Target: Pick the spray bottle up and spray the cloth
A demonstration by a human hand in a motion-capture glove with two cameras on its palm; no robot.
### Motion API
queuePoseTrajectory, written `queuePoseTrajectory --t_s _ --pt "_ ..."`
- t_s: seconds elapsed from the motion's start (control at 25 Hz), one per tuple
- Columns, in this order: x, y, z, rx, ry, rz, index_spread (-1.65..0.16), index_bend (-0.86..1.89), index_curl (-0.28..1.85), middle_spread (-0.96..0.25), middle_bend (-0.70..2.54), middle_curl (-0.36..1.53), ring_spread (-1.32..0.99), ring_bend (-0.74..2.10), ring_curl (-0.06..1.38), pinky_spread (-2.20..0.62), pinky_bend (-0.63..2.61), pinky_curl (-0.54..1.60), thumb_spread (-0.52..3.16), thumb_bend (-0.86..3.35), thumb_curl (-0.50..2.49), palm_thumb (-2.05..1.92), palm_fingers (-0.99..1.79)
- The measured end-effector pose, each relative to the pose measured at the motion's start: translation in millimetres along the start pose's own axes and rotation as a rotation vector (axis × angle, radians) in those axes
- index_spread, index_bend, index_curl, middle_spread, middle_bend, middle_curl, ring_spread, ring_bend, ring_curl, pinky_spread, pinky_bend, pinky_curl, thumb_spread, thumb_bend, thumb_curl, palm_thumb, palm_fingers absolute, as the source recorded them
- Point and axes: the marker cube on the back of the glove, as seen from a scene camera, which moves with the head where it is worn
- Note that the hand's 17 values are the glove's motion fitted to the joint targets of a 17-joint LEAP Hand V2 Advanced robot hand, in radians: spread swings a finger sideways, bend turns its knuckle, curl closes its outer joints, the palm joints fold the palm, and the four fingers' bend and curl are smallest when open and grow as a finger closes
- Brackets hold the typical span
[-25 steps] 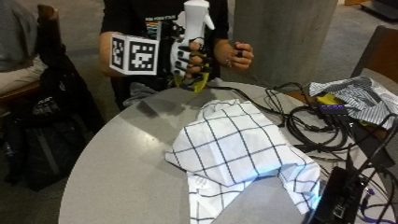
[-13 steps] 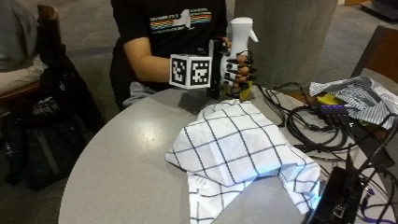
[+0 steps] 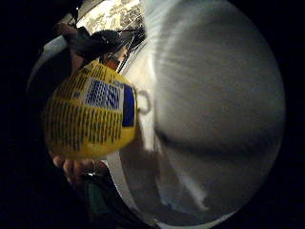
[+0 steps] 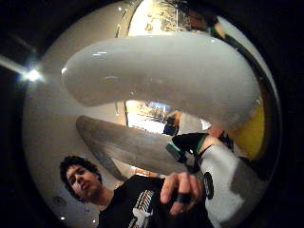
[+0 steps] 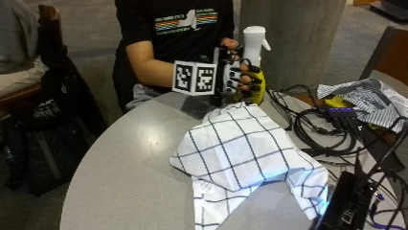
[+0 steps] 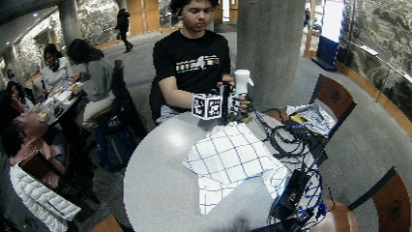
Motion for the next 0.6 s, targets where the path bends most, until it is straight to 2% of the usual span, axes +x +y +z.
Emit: queuePoseTrajectory --t_s 0.08,0.2,0.36,0.48,0.6 --pt "1 18 -27 0.060 0.068 -0.004 -0.23 -0.03 0.33 0.00 0.19 0.46 0.01 0.34 0.41 0.15 0.36 0.40 0.87 -0.06 0.42 0.68 0.70" --pt "7 49 -73 0.200 0.210 0.007 -0.22 0.07 0.30 0.00 0.21 0.45 0.01 0.34 0.39 0.15 0.33 0.37 0.90 -0.04 0.41 0.67 0.80" --pt "30 91 -133 0.396 0.463 0.084 -0.22 0.15 0.31 0.00 0.21 0.45 0.01 0.32 0.37 0.15 0.30 0.36 0.92 -0.03 0.40 0.68 0.87" --pt "53 127 -164 0.407 0.610 0.135 -0.22 0.16 0.32 0.00 0.22 0.45 0.01 0.31 0.37 0.15 0.27 0.35 0.93 -0.03 0.39 0.68 0.90" --pt "70 156 -178 0.362 0.700 0.117 -0.22 0.16 0.33 -0.01 0.21 0.45 0.00 0.30 0.37 0.15 0.25 0.35 0.94 -0.03 0.39 0.67 0.92"
